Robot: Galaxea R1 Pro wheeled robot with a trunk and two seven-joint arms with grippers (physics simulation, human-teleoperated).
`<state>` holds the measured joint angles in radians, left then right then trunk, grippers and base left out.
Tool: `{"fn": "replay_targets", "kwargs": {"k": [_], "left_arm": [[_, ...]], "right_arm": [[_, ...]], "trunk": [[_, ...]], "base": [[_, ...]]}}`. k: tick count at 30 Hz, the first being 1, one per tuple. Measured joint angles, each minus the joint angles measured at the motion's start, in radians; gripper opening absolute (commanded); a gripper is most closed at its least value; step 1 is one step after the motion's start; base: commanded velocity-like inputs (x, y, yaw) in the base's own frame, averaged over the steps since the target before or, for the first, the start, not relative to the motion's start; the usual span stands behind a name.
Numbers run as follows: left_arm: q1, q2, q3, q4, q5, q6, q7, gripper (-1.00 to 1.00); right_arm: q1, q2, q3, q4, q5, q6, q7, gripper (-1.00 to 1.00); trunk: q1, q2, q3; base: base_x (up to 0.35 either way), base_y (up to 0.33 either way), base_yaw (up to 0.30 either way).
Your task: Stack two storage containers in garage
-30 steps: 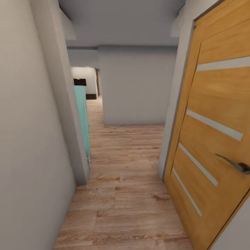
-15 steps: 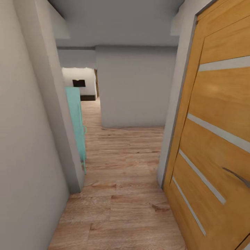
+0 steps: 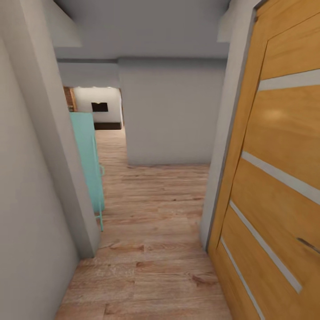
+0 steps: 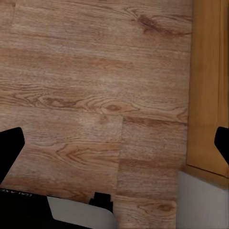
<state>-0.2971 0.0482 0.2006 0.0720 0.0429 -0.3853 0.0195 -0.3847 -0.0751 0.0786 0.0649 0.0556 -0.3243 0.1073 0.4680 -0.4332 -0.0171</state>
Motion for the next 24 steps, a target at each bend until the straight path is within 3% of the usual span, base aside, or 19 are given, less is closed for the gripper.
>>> {"fn": "replay_targets", "kwargs": {"k": [24], "left_arm": [[0.000, 0.002, 0.000, 0.000, 0.000, 0.000, -0.001, 1.00]], "right_arm": [[0.000, 0.000, 0.000, 0.000, 0.000, 0.000, 0.000, 1.00]], "trunk": [[0.000, 0.000, 0.000]], "base": [[0.325, 0.006, 0.000]]}}
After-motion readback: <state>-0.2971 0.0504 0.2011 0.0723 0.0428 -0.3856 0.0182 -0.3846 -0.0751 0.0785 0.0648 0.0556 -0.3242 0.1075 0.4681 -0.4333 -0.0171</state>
